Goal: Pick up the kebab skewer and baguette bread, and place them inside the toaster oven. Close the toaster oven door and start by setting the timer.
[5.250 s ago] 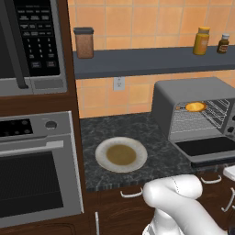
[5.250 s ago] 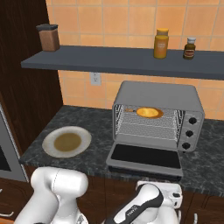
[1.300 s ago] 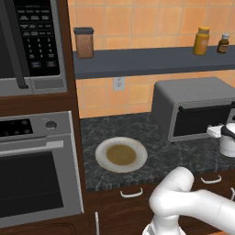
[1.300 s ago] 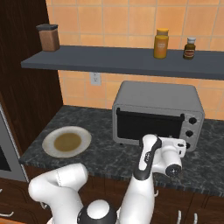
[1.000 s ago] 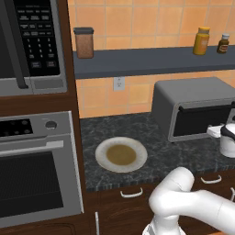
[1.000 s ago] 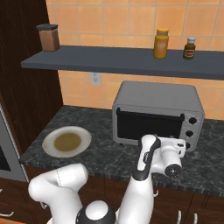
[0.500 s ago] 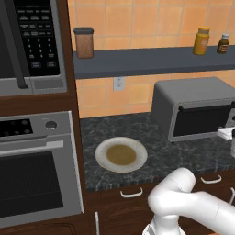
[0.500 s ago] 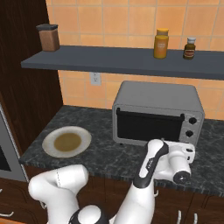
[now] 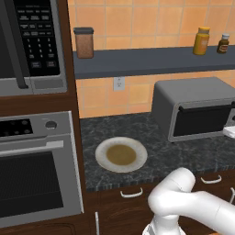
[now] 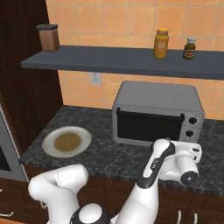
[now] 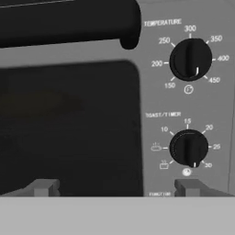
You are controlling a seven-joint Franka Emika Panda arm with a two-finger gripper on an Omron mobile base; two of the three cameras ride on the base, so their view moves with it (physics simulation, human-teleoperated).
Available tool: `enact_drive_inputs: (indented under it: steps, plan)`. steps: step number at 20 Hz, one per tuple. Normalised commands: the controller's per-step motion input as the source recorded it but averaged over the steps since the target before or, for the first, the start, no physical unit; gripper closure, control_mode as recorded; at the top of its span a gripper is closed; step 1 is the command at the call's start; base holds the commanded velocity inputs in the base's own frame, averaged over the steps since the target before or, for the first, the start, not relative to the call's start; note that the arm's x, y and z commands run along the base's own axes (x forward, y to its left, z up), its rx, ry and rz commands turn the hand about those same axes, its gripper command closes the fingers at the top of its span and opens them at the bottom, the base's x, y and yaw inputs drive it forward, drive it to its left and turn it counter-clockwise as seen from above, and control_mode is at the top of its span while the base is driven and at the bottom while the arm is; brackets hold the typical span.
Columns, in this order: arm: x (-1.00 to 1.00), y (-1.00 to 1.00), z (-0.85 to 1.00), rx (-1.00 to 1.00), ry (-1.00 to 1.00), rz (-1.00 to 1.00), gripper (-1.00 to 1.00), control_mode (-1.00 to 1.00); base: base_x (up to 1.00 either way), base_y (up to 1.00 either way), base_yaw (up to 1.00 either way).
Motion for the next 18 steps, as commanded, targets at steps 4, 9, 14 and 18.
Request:
enact_drive_inputs:
  steps: [4,9,14,18]
  plan:
    - [0.0,-0.24,0.1,0.0,0.01,0.0,-1.0,-1.0,0.0,0.0,0.0]
    - [0.0,-0.23,0.04,0.0,0.07,-0.02,-1.0,-1.0,0.0,0.0,0.0]
    - [0.03,-0.14,0.01,0.0,0.05,-0.01,-1.0,-1.0,0.0,0.0,0.0]
    - [0.24,-0.16,0.04,0.0,0.01,0.0,-1.0,-1.0,0.0,0.0,0.0]
